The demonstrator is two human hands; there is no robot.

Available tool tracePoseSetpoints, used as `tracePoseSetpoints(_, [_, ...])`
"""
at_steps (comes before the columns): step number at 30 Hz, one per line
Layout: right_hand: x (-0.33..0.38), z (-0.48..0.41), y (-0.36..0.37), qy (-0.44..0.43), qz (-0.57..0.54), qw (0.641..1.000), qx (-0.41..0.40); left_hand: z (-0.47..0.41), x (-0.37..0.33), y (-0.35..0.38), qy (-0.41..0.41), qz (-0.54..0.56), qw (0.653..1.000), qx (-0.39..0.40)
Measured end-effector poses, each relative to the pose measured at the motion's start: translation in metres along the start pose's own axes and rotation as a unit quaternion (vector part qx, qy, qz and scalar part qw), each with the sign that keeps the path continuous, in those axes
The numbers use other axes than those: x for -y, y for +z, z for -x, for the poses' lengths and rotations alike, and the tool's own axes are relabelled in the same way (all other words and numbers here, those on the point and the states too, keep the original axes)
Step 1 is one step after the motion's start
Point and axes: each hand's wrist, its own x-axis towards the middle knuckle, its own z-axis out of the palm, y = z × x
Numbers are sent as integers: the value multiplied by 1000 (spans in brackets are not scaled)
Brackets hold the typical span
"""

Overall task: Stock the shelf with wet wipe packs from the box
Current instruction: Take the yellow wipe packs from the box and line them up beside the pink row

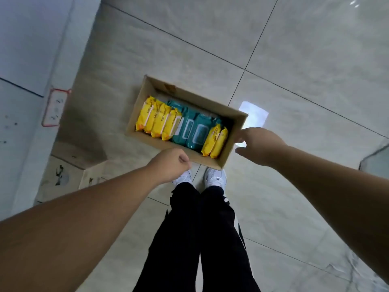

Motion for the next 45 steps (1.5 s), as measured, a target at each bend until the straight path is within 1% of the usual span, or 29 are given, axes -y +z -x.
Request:
tracePoseSetpoints(4, [-17,-45,35,-8,54,998,25,-53,25,28,-22,9,1000,12])
tracePoseSetpoints(7, [-22,-81,55,-3,109,993,39,-89,34,44,-45,-2,999,0])
tracePoseSetpoints(12, [-22,-131,74,-13,186,981,46,-136,30,67,-14,-18,999,-35])
tracePoseSetpoints(16, [-22,-164,87,-17,244,966,85,-173,30,90,6,-34,999,-39])
tracePoseSetpoints(20, [-23,-184,92,-44,296,949,103,-205,28,113,-3,-112,991,-68])
tracePoseSetpoints(22, [-22,-190,92,-57,296,948,108,-215,29,122,-13,-159,985,-69])
tracePoseSetpoints(24, [-23,-197,94,-68,278,952,108,-225,33,127,-1,-203,976,-78])
tracePoseSetpoints(26, [-26,-203,96,-82,252,960,91,-232,39,126,10,-214,972,-96])
tracePoseSetpoints(28, [-29,-209,103,-80,239,966,66,-238,46,119,4,-175,979,-104])
tracePoseSetpoints(30, [-30,-216,110,-61,247,966,45,-243,55,108,-4,-126,987,-96])
tracePoseSetpoints(33, [-28,-231,121,-41,274,960,46,-248,68,95,1,-78,994,-77])
tracePoseSetpoints(35, [-26,-237,119,-65,285,956,39,-251,75,90,1,-27,998,-64])
tracePoseSetpoints(37, [-25,-238,111,-101,273,956,31,-254,80,86,2,28,998,-62])
tracePoseSetpoints(39, [-25,-237,108,-139,276,950,37,-252,83,81,7,81,994,-76])
tracePoseSetpoints(41, [-26,-234,108,-172,283,942,60,-248,84,77,15,123,987,-100])
tracePoseSetpoints(45, [-27,-219,106,-158,284,940,108,-241,86,73,12,153,976,-154])
